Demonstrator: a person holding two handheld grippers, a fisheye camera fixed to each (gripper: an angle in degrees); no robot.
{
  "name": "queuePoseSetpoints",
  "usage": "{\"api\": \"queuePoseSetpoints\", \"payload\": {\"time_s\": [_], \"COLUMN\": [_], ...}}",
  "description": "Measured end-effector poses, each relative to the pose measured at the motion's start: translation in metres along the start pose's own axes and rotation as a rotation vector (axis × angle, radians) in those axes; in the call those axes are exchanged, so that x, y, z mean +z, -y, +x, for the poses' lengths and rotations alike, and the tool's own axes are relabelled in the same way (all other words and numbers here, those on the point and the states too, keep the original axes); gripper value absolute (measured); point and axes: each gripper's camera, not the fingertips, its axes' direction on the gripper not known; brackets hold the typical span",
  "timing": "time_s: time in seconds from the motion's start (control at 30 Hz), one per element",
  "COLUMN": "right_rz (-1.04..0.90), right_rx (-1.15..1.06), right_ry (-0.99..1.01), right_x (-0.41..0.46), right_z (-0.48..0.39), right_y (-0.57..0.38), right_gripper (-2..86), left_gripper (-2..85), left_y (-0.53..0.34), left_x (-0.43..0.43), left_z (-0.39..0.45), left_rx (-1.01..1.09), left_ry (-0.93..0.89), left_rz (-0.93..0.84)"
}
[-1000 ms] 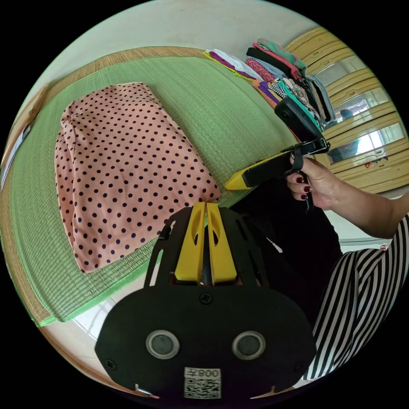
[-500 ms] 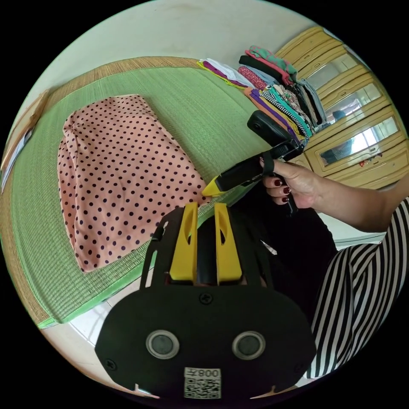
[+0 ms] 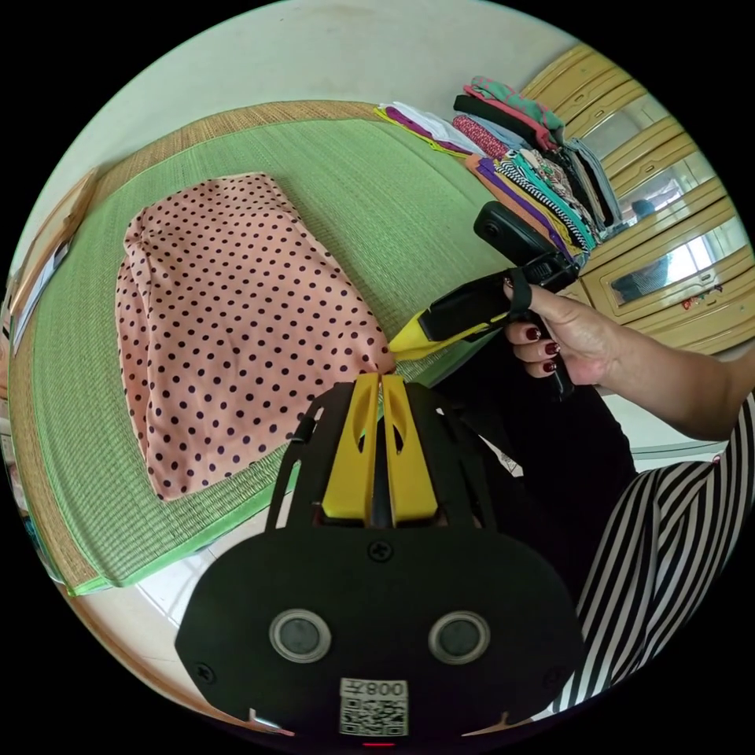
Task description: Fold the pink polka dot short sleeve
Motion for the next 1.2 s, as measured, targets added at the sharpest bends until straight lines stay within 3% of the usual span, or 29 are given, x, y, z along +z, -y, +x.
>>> {"api": "queuePoseSetpoints", "payload": {"time_s": [0.47,0.73,1.0,1.2], "right_rz": [0.016,-0.001,0.015,0.02], "right_rx": [0.029,0.026,0.015,-0.003], "right_ry": [0.062,0.07,0.07,0.103], "right_x": [0.001,0.018,0.019,0.024], "right_z": [-0.003,-0.007,-0.019,-0.035], "right_y": [0.001,0.0,-0.012,-0.019], "right_gripper": [9.1,3.6,1.8,1.6], "left_gripper": [0.3,0.2,0.3,0.9], "left_y": [-0.03,-0.05,-0.128,-0.228], "left_x": [-0.092,-0.167,-0.269,-0.317], "left_z": [-0.02,-0.052,-0.15,-0.238], "left_rx": [0.0,-0.044,-0.37,-0.765], "left_ry": [-0.019,-0.068,-0.349,-0.727], "left_rz": [0.024,0.048,0.199,0.439]}}
